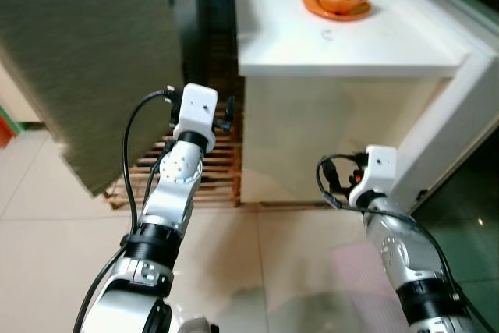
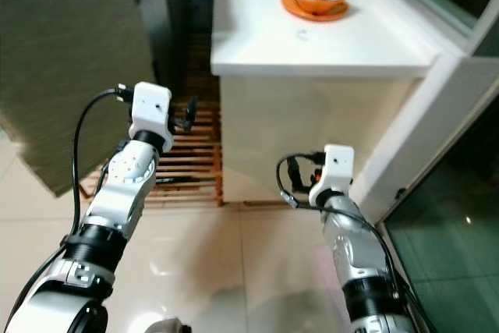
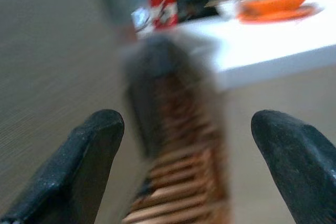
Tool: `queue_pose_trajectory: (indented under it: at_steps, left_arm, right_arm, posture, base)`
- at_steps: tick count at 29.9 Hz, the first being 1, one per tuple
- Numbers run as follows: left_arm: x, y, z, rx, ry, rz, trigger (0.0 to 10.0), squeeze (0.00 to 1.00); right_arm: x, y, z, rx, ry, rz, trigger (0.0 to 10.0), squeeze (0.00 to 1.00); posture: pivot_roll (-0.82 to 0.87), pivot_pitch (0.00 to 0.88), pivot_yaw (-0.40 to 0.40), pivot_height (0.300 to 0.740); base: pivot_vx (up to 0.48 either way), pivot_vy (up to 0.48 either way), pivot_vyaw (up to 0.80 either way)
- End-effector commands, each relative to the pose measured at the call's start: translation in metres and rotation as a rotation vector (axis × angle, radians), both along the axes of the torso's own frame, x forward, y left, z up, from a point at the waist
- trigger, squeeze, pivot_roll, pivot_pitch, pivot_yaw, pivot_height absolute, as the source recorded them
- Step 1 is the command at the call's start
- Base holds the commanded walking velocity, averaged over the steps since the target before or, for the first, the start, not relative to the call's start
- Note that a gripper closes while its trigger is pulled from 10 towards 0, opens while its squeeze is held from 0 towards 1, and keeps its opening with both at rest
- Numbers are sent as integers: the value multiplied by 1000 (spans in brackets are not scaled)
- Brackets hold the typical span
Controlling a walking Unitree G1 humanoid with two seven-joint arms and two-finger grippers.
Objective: Restocking fridge
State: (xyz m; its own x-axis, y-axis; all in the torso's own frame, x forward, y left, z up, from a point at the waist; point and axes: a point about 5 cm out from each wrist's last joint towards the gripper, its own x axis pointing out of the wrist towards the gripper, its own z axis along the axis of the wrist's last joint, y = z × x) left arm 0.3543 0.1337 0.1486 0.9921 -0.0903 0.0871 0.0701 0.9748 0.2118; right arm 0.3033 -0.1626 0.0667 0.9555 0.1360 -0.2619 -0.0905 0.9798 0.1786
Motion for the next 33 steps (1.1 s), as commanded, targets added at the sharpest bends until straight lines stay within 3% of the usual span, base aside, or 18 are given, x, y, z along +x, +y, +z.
queue_pose_trajectory:
  at_steps: [1, 15, 18, 21, 24, 33]
  left_arm:
    - [1, -5, 5, -22, -7, -3, 10000, 0]
    - [8, 5, 10, -11, 0, 74, 10000, 0]
    - [9, 6, 9, 47, 6, 112, 10000, 0]
    - [8, 4, 10, -3, -14, 93, 10000, 0]
    - [7, 4, 7, 0, 9, 87, 10000, 0]
    - [10, 4, 6, -20, 11, 88, 10000, 0]
  right_arm:
    - [-2, -7, 0, -22, -13, -7, 10000, 0]
    - [-2, -4, 1, -37, -40, -1, 10000, 0]
    - [-4, -4, 0, -46, -41, 4, 10000, 0]
    - [-4, -3, 0, -49, -43, 13, 10000, 0]
    - [-4, -1, 0, -50, -44, 17, 10000, 0]
    - [0, 5, 5, -108, -88, 54, 10000, 0]
  posture:
    - [-66, 0, -22, 740]
    - [-73, 0, -18, 740]
    - [-74, 0, -17, 740]
    - [-75, 0, -17, 740]
    - [-73, 0, -17, 740]
    - [-65, 0, -21, 740]
  base:
    - [0, 480, 0]
    - [0, 480, 412]
    - [0, 0, 0]
    - [0, 0, 0]
    - [0, 0, 0]
    - [382, 125, 0]
